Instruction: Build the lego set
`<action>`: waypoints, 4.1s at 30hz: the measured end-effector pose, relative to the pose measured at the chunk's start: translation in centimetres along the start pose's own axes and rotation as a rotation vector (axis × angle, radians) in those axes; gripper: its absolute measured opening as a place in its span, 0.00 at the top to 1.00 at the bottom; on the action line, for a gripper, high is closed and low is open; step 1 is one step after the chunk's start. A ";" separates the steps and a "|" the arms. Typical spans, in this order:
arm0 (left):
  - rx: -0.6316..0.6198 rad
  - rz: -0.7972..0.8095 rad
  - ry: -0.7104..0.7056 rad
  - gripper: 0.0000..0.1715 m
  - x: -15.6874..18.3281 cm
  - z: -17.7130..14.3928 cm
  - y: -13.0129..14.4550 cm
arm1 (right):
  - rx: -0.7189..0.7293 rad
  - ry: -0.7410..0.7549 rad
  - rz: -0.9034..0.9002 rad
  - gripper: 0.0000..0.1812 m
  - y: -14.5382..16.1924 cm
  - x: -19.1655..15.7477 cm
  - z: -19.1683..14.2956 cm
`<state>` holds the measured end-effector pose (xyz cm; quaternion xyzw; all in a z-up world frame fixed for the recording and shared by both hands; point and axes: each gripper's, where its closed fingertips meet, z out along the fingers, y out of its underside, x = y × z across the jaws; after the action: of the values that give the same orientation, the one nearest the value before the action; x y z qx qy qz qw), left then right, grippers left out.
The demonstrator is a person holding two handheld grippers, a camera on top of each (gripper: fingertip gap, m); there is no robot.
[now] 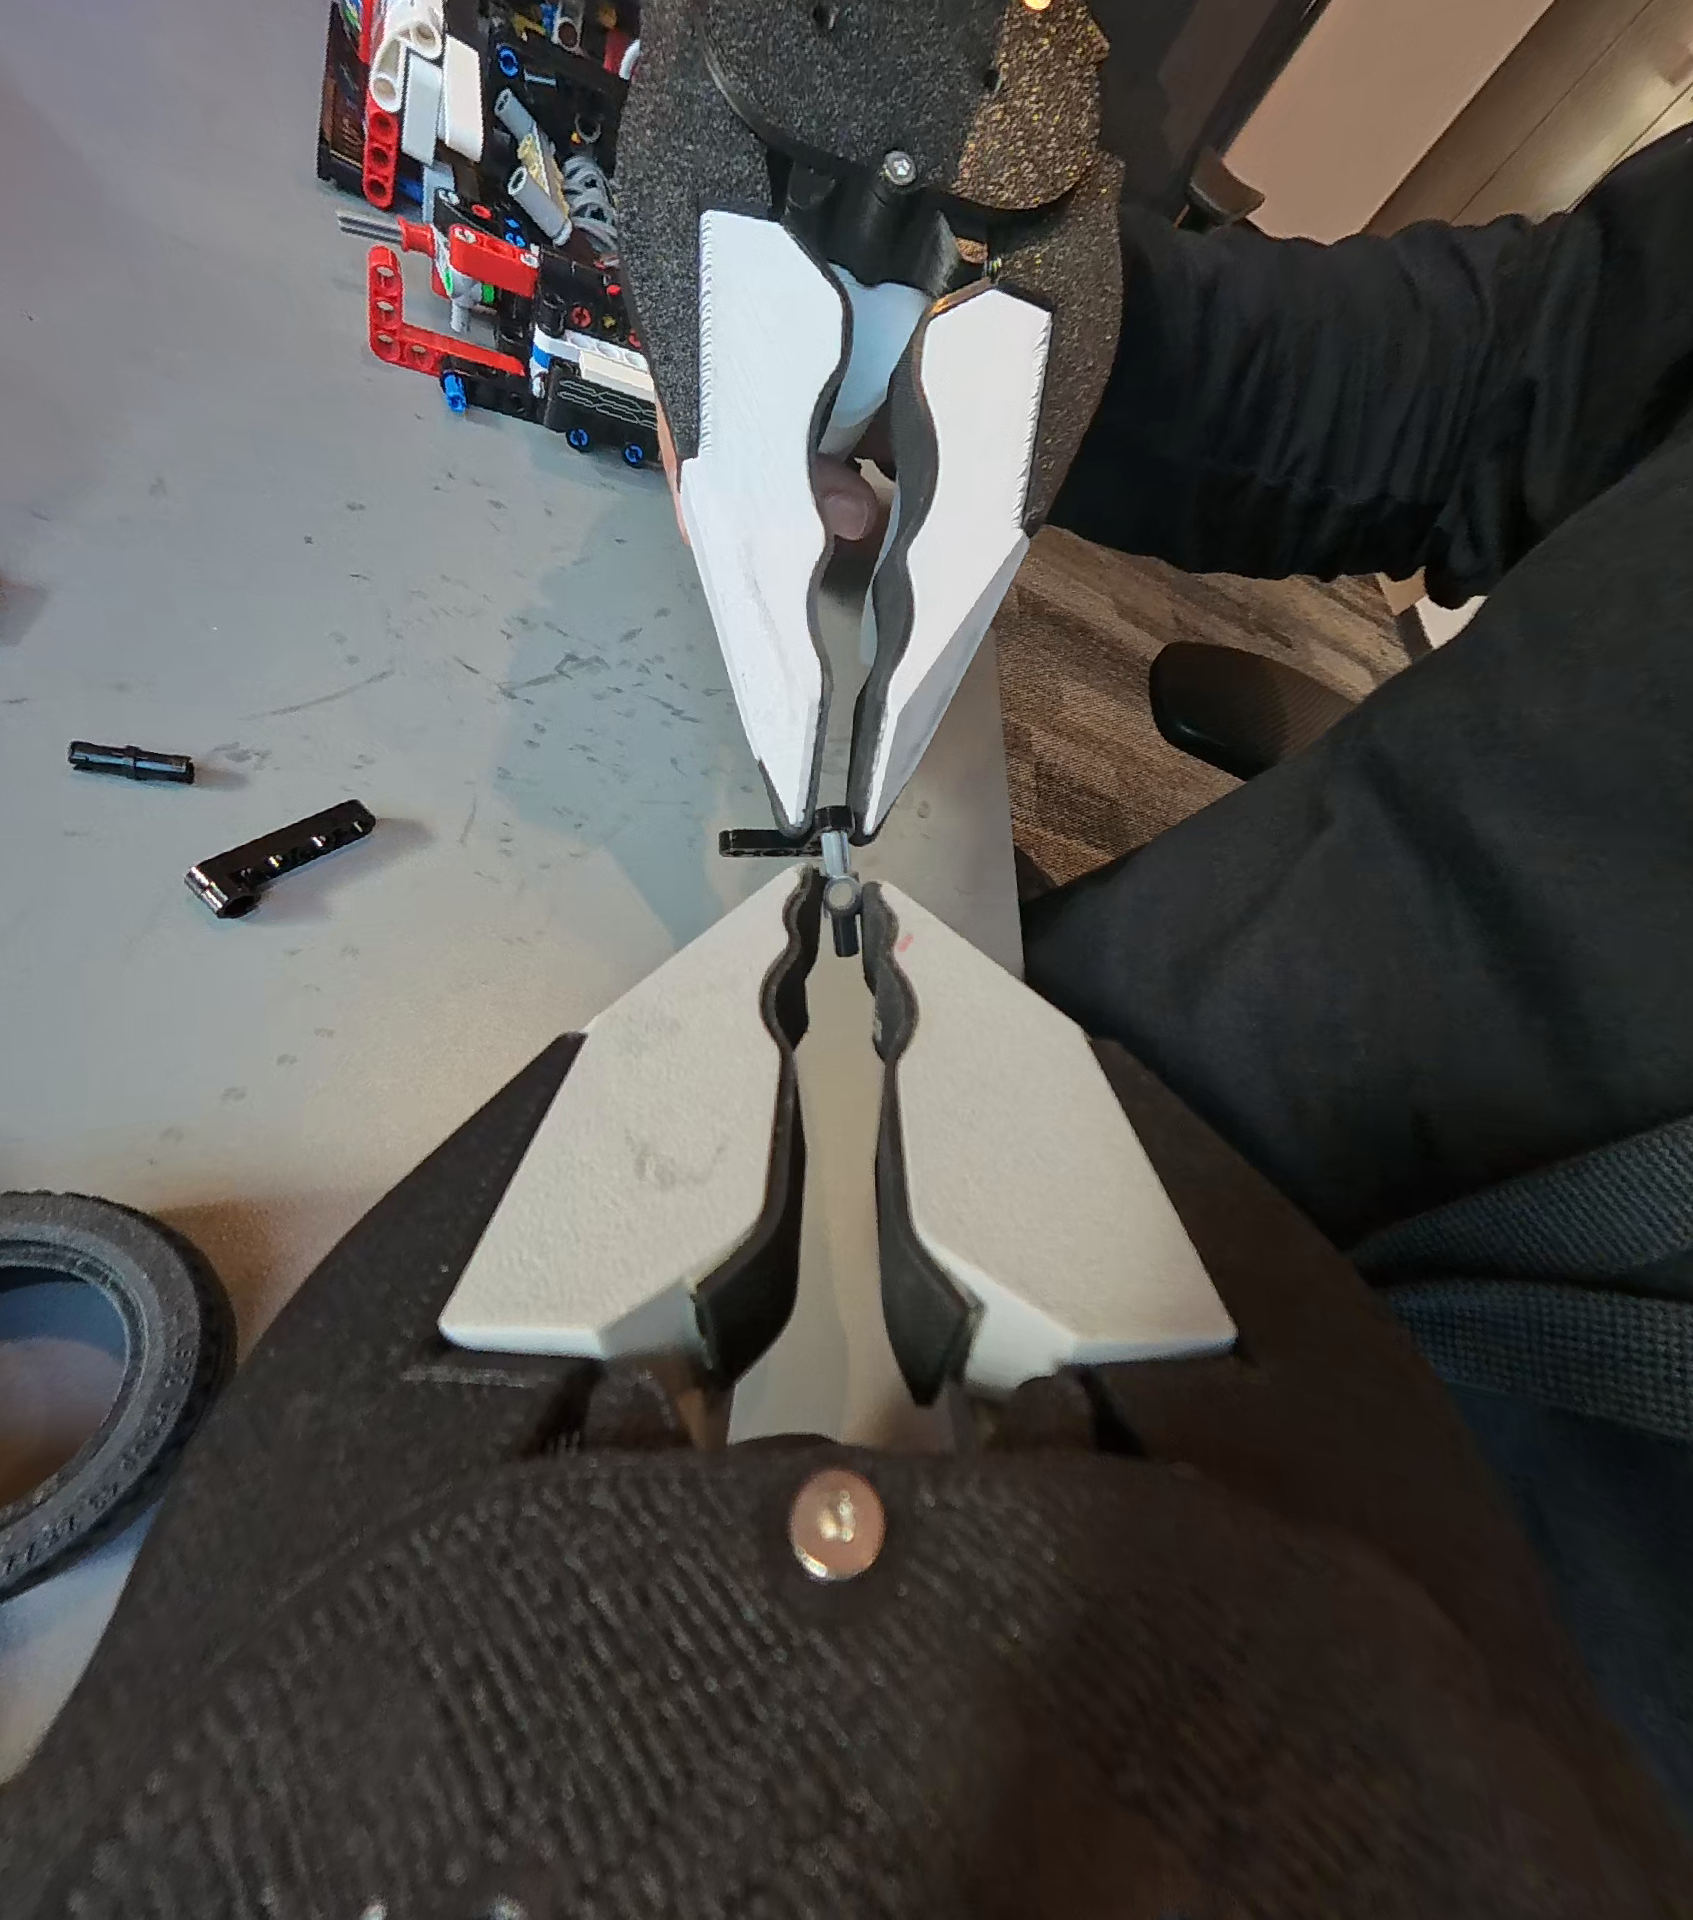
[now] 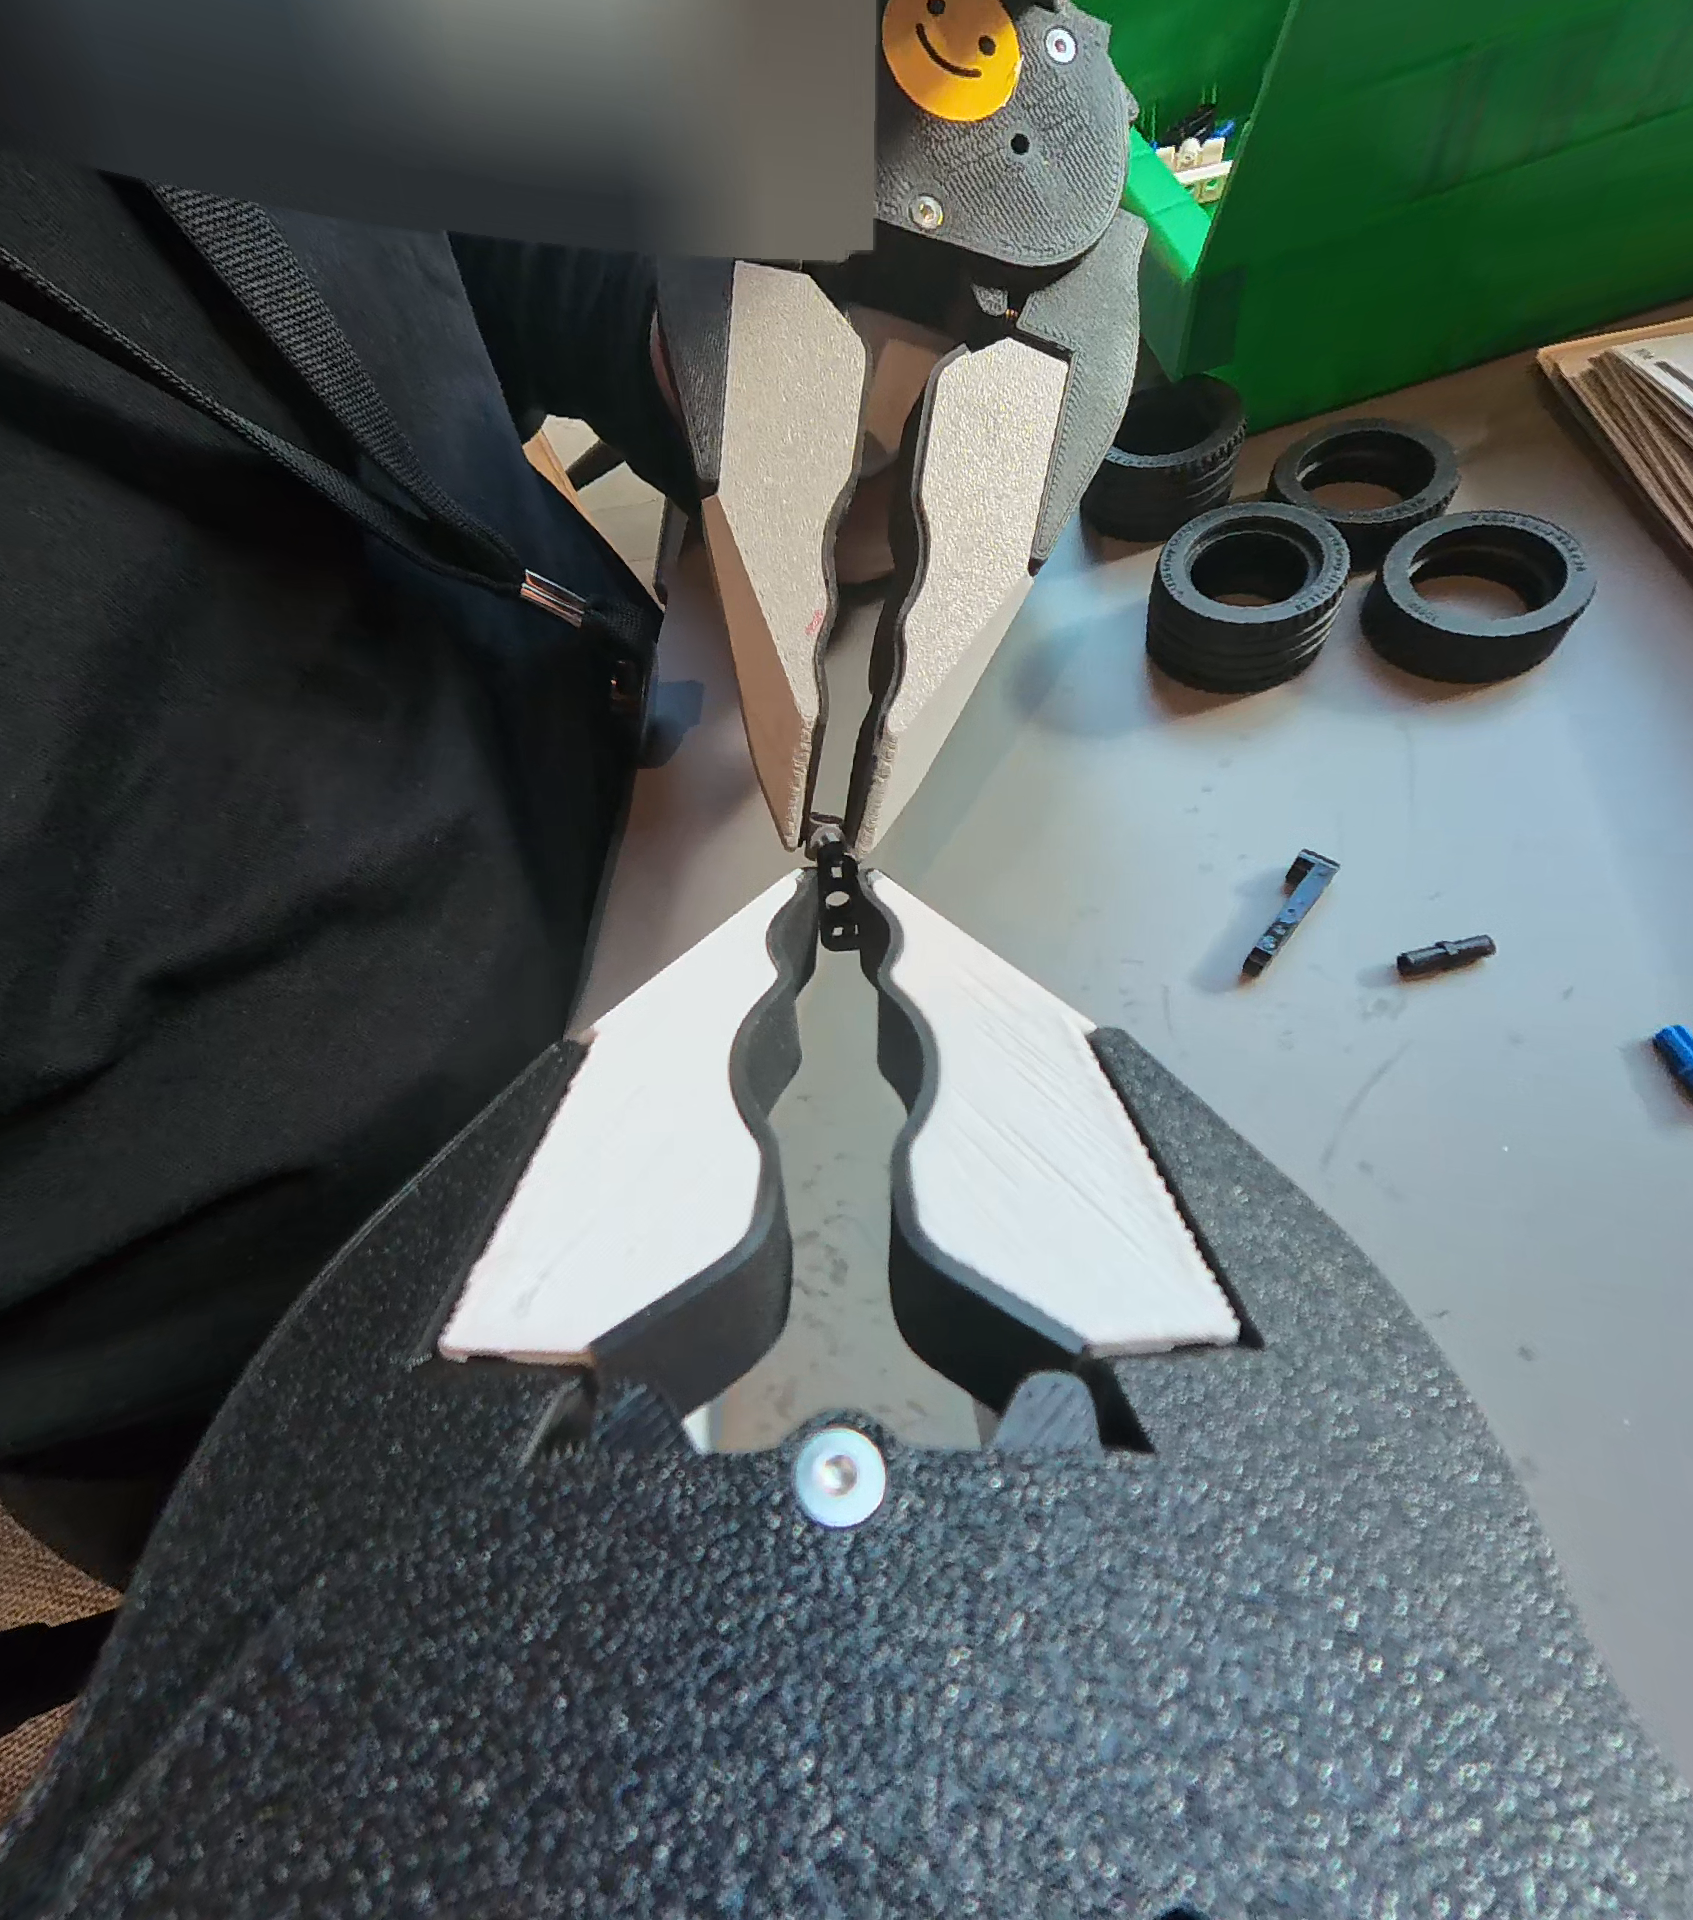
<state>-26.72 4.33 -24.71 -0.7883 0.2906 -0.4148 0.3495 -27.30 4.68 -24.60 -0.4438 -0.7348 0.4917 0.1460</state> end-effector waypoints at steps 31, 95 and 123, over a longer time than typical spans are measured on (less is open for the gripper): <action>-0.078 0.042 -0.057 0.97 -0.3 0.6 1.0 | -0.131 0.045 -0.105 0.97 1.1 0.1 0.4; -0.026 -0.147 -0.216 0.89 -1.9 -1.9 -0.3 | -0.112 0.603 -0.397 0.98 -0.3 2.4 0.8; 0.357 -0.132 -0.228 0.89 -1.8 -4.6 -6.6 | 0.483 0.543 0.018 0.98 -6.8 3.9 -2.3</action>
<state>-30.43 8.17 -18.39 -0.7730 0.1190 -0.3898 0.4862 -31.50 8.30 -18.61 -0.5173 -0.5279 0.5165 0.4324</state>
